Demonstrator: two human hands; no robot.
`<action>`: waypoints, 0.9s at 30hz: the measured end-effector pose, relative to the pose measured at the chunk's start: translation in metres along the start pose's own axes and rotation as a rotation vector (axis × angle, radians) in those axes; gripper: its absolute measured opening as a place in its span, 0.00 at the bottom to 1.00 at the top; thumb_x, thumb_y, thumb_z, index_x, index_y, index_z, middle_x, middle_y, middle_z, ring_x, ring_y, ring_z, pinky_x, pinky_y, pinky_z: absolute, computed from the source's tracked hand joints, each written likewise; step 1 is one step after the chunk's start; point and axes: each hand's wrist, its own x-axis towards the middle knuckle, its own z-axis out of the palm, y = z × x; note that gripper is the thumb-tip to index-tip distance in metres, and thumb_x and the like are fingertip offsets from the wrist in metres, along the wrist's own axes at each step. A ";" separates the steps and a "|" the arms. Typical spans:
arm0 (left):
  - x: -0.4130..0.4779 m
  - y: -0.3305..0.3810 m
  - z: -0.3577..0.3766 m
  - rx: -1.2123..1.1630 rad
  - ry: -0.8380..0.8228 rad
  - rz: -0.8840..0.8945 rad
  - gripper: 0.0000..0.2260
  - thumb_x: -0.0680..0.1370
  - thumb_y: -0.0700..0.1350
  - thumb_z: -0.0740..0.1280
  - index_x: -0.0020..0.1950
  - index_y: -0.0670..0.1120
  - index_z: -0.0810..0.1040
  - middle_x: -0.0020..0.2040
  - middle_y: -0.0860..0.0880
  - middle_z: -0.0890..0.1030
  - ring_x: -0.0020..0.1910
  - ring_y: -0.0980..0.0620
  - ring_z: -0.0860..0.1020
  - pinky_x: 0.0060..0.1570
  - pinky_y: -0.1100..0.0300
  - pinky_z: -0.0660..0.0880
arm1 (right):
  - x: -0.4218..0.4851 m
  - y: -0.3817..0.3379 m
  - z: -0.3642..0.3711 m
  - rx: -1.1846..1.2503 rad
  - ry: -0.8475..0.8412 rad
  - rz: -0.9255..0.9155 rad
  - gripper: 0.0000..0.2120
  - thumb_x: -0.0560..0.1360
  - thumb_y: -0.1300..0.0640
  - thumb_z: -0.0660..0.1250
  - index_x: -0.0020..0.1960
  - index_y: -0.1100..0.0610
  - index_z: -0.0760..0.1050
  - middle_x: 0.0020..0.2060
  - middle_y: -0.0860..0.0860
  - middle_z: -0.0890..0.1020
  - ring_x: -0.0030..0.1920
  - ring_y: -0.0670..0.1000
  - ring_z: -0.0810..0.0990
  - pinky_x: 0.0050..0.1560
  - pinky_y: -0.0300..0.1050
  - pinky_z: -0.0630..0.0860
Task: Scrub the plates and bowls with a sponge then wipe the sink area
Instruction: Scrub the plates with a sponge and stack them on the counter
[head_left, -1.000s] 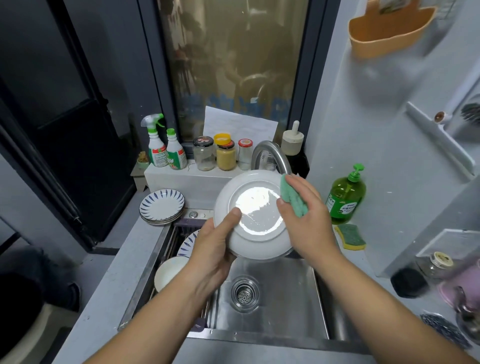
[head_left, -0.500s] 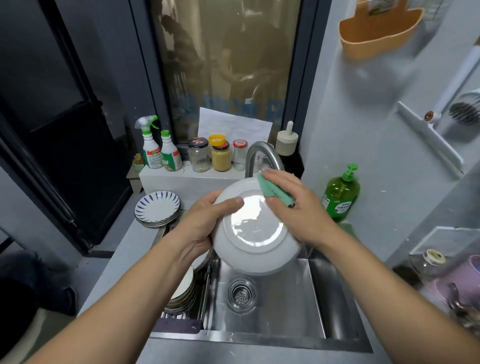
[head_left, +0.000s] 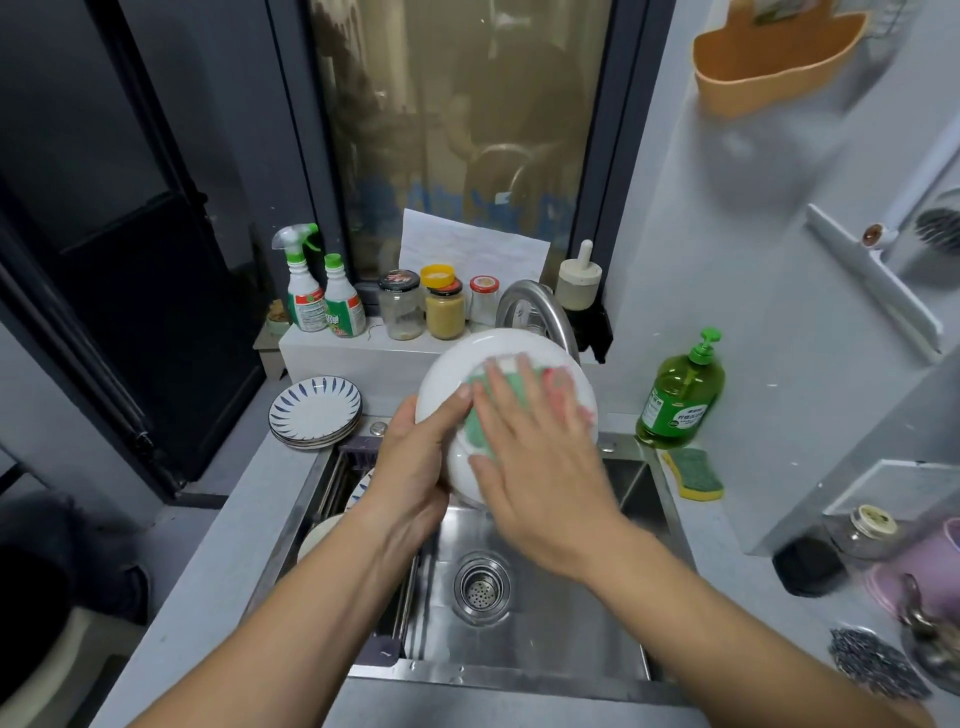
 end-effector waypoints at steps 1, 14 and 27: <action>-0.001 0.000 -0.001 -0.028 -0.006 -0.001 0.22 0.76 0.42 0.73 0.69 0.40 0.76 0.60 0.37 0.84 0.61 0.39 0.83 0.61 0.45 0.80 | -0.004 -0.007 0.001 -0.035 -0.011 -0.060 0.33 0.80 0.45 0.48 0.81 0.59 0.54 0.81 0.56 0.52 0.81 0.59 0.44 0.78 0.65 0.46; -0.010 -0.006 -0.009 -0.171 -0.051 -0.029 0.26 0.77 0.44 0.72 0.74 0.40 0.72 0.68 0.35 0.79 0.69 0.35 0.77 0.70 0.39 0.72 | 0.005 -0.011 -0.009 -0.103 0.014 -0.082 0.33 0.80 0.44 0.48 0.80 0.61 0.58 0.80 0.57 0.57 0.81 0.61 0.49 0.77 0.67 0.51; -0.014 0.005 0.000 -0.221 -0.044 -0.089 0.25 0.77 0.51 0.69 0.72 0.43 0.76 0.64 0.39 0.83 0.64 0.38 0.81 0.68 0.39 0.74 | -0.007 0.032 -0.015 0.274 0.147 0.013 0.25 0.83 0.49 0.51 0.80 0.50 0.60 0.81 0.46 0.51 0.81 0.51 0.43 0.80 0.56 0.46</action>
